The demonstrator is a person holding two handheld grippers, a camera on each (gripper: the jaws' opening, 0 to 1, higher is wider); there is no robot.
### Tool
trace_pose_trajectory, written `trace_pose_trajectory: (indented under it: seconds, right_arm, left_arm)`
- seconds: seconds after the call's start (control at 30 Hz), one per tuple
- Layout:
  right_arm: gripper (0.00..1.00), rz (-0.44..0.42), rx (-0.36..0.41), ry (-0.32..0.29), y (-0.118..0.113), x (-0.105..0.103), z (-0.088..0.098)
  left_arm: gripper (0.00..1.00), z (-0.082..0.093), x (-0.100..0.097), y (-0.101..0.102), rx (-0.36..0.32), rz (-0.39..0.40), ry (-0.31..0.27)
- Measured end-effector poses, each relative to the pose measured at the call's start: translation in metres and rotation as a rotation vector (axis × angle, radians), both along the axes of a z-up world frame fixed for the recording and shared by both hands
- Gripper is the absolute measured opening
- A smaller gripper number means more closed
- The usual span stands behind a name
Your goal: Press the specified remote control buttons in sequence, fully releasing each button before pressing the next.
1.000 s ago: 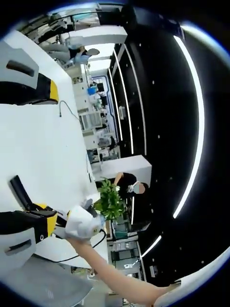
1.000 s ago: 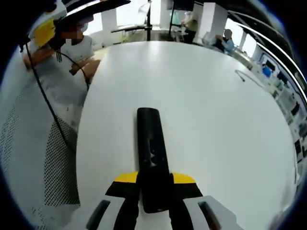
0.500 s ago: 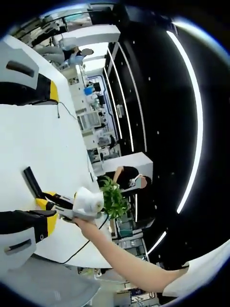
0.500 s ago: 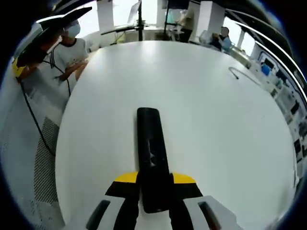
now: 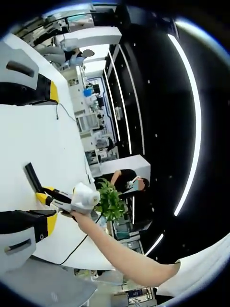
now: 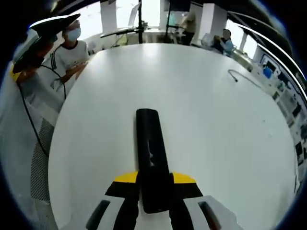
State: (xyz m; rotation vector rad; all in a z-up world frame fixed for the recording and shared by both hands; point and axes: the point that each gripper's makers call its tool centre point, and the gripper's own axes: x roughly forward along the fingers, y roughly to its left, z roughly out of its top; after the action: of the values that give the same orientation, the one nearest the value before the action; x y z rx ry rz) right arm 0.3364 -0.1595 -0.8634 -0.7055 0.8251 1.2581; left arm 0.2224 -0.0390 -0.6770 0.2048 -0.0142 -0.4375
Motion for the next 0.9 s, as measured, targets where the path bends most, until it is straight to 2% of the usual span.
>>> trace_pose_trajectory:
  seconds: [0.1, 0.17, 0.27, 0.47, 0.9]
  right_arm:
    - [0.21, 0.009, -0.002, -0.004, 0.0010, -0.0017, 0.0013]
    - [0.21, -0.001, 0.000, 0.002, 0.0008, -0.0004, 0.0002]
    - [0.21, 0.006, -0.008, 0.002, 0.0011, -0.0006, 0.0002]
    - [0.21, 0.021, -0.024, 0.009, 0.0005, 0.0013, -0.0012]
    - [0.21, 0.081, -0.085, 0.024, 0.0008, 0.0004, -0.0010]
  left_arm:
    - [0.94, 0.0009, -0.0010, -0.0001, 0.041, 0.008, -0.019]
    - [0.94, 0.0034, -0.0017, 0.0010, 0.037, 0.012, -0.033]
    - [0.94, 0.0028, -0.0011, 0.0027, 0.014, 0.010, -0.018]
    - [0.94, 0.0032, -0.0017, 0.0046, 0.027, 0.023, -0.024]
    - [0.98, -0.0032, 0.0000, 0.0043, 0.042, 0.019, 0.008]
